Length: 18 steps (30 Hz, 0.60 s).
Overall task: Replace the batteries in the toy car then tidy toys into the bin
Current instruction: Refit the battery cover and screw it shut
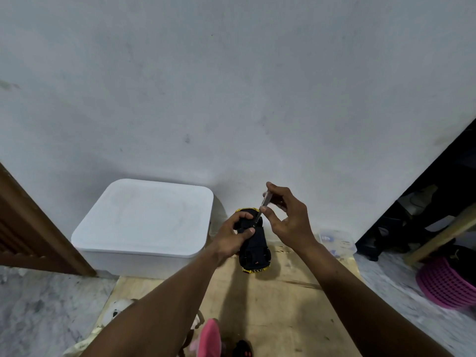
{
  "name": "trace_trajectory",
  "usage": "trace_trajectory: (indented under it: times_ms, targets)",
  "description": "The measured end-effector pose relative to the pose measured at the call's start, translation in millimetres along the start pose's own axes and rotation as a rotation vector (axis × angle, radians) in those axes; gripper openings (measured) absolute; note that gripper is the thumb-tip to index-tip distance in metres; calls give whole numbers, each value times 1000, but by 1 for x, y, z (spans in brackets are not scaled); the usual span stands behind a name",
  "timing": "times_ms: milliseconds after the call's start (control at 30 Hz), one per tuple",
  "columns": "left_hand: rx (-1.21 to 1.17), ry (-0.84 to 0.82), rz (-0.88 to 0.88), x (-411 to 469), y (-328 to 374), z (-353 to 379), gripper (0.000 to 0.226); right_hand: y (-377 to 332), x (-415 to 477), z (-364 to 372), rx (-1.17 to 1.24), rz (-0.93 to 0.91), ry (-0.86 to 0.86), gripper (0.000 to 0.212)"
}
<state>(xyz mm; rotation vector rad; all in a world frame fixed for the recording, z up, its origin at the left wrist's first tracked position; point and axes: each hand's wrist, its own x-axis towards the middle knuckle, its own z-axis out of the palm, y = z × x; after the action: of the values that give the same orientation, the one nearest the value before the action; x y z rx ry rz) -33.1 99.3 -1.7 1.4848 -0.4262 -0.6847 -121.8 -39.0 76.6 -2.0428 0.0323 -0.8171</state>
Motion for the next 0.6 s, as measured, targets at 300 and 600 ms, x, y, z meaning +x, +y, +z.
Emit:
trace_trajectory:
  times_ms: [300, 600]
  targets:
    - [-4, -7, -28, -1, 2, 0, 25, 0, -1, 2, 35, 72, 0, 58]
    - [11, 4, -31, 1, 5, -2, 26, 0, -1, 6, 55, 82, 11, 59]
